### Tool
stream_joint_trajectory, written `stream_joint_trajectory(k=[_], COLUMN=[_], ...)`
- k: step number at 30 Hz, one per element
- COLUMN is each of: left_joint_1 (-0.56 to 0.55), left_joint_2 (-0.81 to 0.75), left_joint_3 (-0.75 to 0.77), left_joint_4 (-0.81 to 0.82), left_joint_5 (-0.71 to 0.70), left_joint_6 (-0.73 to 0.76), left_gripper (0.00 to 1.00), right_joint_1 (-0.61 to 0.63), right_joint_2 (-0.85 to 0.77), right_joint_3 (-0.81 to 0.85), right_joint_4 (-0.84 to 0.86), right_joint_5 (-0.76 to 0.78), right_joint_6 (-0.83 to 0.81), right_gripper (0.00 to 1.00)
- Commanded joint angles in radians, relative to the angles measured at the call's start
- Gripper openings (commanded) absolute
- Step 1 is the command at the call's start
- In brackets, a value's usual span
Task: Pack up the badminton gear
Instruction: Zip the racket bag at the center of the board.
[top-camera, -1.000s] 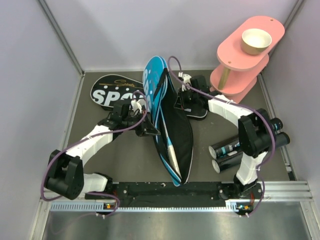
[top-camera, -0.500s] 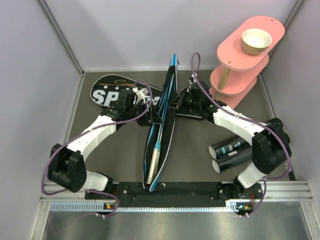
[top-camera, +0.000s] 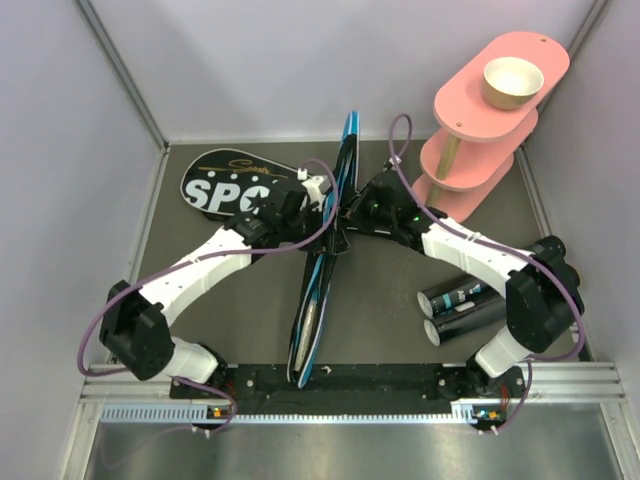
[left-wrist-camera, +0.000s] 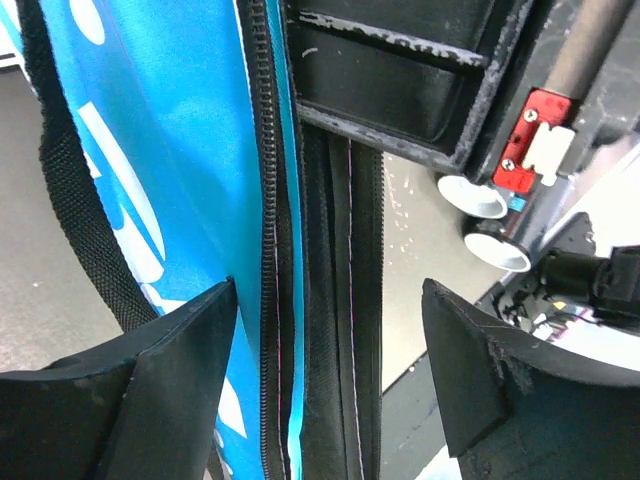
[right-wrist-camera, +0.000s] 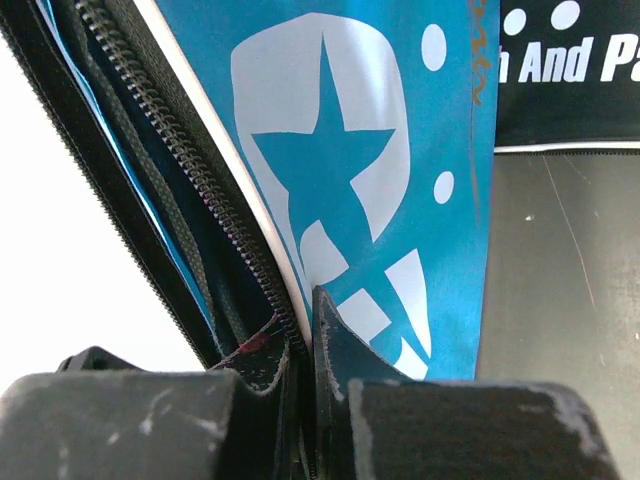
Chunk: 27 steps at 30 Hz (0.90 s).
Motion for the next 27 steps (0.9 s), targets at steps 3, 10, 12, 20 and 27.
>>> stream_joint_trajectory(k=[3, 10, 12, 20, 27], left_joint_1=[-0.053, -0.056, -0.056, -0.054, -0.056], left_joint_2=[0.046, 0.115, 0.098, 0.017, 0.023], left_joint_3=[0.073, 0.139, 0.124, 0.092, 0.107], left_joint_4=[-0.065, -0.154, -0.147, -0.148, -0.171], left_joint_5=[-0.256, -0.367, -0.326, -0.246, -0.232], left_joint_6=[0.05, 0.07, 0.081, 0.087, 0.066], left_gripper=[0.69, 0.02, 0.0, 0.0, 0.0], right_joint_1=[0.033, 0.006, -0.074, -0.261, -0.271], right_joint_2=[-0.086, -0.131, -0.123, -0.007, 0.139], right_joint_3=[0.012, -0.002, 0.044, 0.407, 0.589], right_joint_4=[0.011, 0.006, -0.018, -0.238, -0.244], right_joint_5=[0.079, 0.006, -0.095, -0.286, -0.289], right_joint_6=[0.092, -0.218, -0.37, -0.777, -0.819], right_gripper=[0.0, 0.43, 0.6, 0.68, 0.43])
